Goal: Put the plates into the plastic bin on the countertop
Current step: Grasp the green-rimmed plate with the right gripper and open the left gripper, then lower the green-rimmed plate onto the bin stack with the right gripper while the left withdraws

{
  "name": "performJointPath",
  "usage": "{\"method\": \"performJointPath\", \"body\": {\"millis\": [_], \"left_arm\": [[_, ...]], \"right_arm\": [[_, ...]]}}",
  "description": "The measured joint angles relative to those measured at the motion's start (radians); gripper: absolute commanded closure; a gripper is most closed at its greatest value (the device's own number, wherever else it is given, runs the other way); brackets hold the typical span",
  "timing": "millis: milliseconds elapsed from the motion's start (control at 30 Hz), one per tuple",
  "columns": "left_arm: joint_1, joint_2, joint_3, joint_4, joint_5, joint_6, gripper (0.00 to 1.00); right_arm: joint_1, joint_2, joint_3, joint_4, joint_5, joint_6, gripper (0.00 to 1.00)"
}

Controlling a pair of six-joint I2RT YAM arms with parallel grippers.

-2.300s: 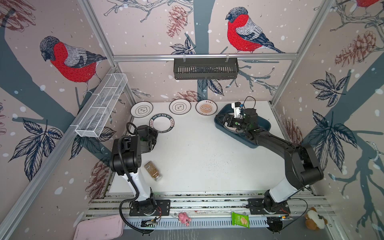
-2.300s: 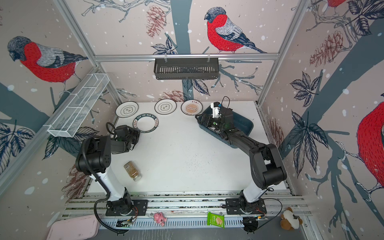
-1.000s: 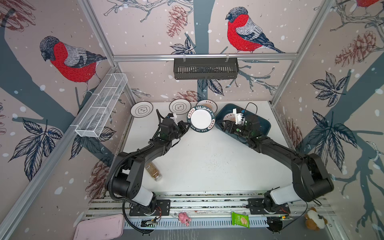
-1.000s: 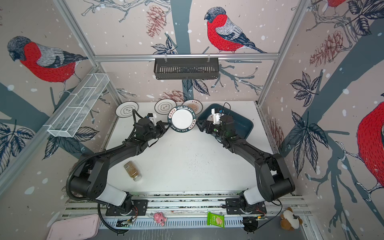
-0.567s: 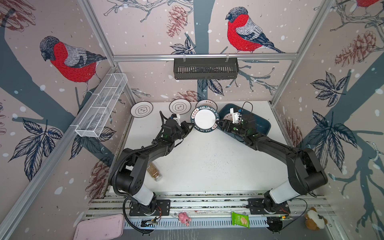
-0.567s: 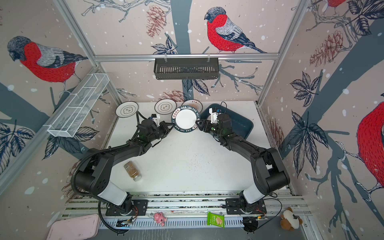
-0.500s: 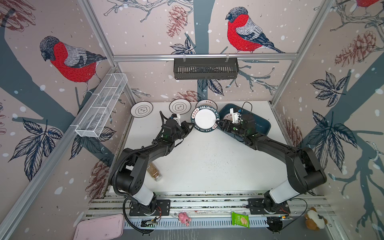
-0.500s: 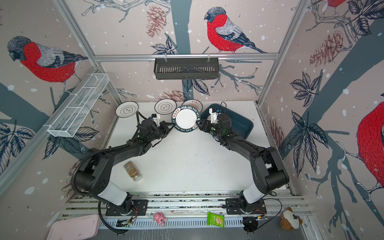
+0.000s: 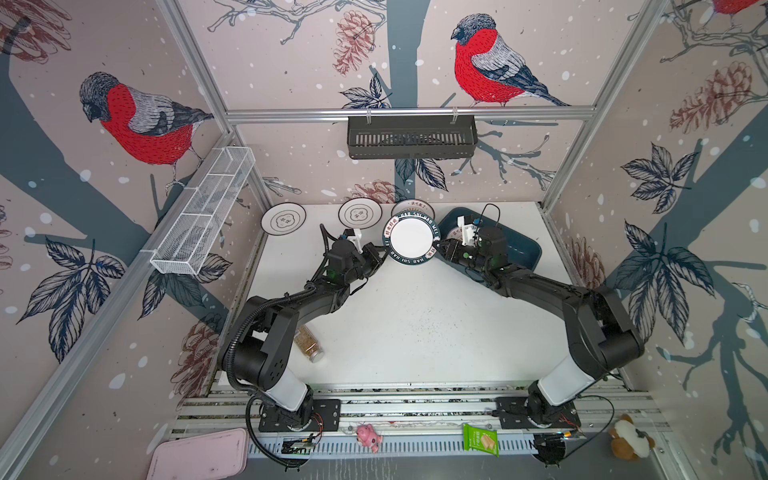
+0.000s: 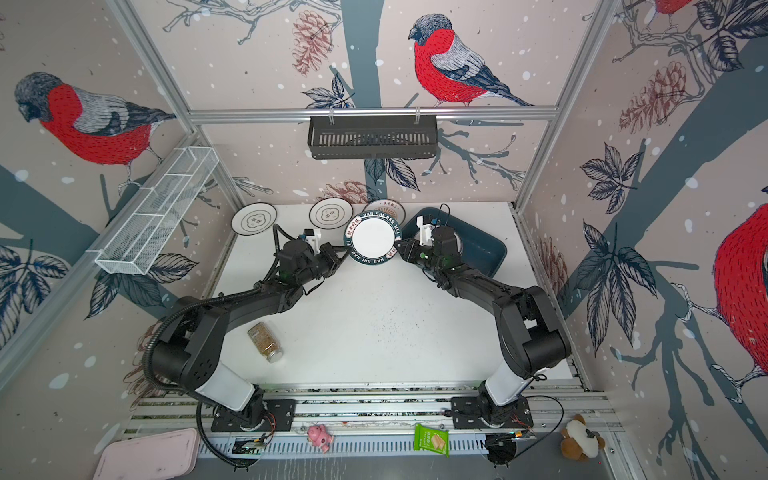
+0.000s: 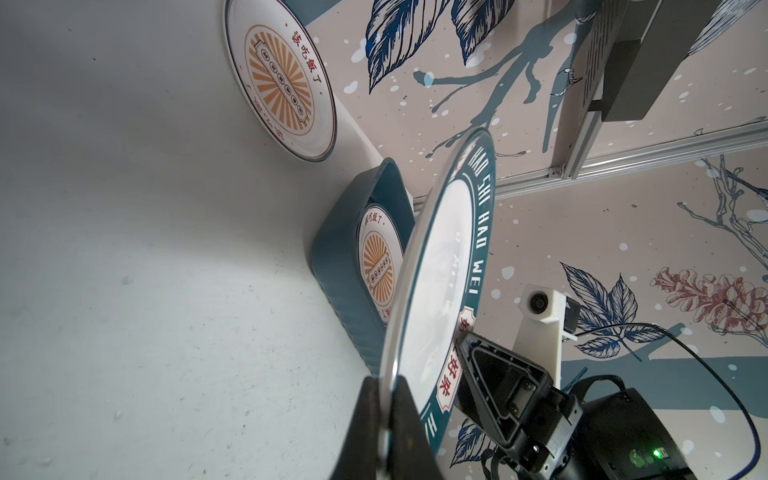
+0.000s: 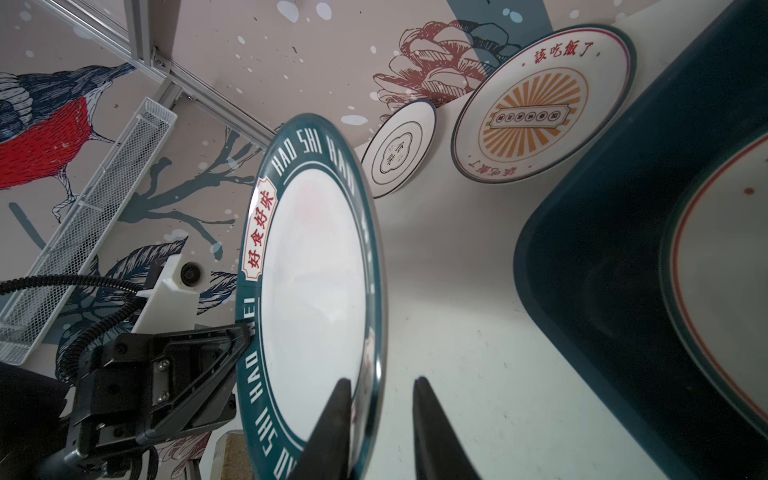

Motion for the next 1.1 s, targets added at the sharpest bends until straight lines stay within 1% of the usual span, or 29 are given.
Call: {"method": "performJointPath", "body": {"millis": [67, 100, 167, 233, 267, 333, 467, 567, 767, 967, 1100], "left_arm": [[-0.001, 0.0, -0.002, 0.0, 0.0, 0.001, 0.95], [-0.002, 0.0, -0.002, 0.0, -0.001, 0.0, 0.94], [-0.003, 0.0, -0.005, 0.0, 0.002, 0.005, 0.89], [-0.005, 0.0, -0.007, -0.004, 0.003, 0.005, 0.78], [-0.005, 0.0, -0.007, 0.0, 0.003, 0.001, 0.71], [-0.005, 0.0, -0.007, 0.011, 0.003, -0.002, 0.6], [-0.006, -0.006, -0.007, 0.022, 0.002, 0.001, 0.46], [-0.006, -0.02, -0.008, 0.022, -0.005, 0.005, 0.4], [-0.006, -0.07, -0.011, -0.016, -0.039, 0.056, 0.27], [-0.007, -0.14, -0.047, -0.061, -0.085, 0.114, 0.21], [-0.01, -0.203, -0.086, -0.082, -0.116, 0.155, 0.18]], "right_arm": [[0.0, 0.003, 0.0, 0.006, -0.006, 0.016, 0.87], [0.0, 0.005, 0.0, 0.011, -0.006, 0.017, 0.9], [0.0, 0.006, 0.001, 0.019, -0.006, 0.039, 0.91], [-0.002, 0.006, 0.001, 0.028, -0.005, 0.047, 0.94], [-0.002, 0.006, 0.001, 0.029, -0.01, 0.046, 0.95], [-0.002, 0.006, 0.001, 0.029, -0.01, 0.046, 0.95], [-0.014, 0.006, 0.001, 0.012, -0.011, 0.046, 0.96], [-0.034, 0.005, 0.0, -0.009, -0.008, 0.042, 0.97], [-0.104, -0.034, -0.016, -0.046, -0.004, 0.043, 0.97], [-0.212, -0.061, -0.021, -0.098, 0.021, 0.04, 0.97], [-0.286, -0.033, 0.013, -0.175, 0.021, 0.031, 0.97]]}}
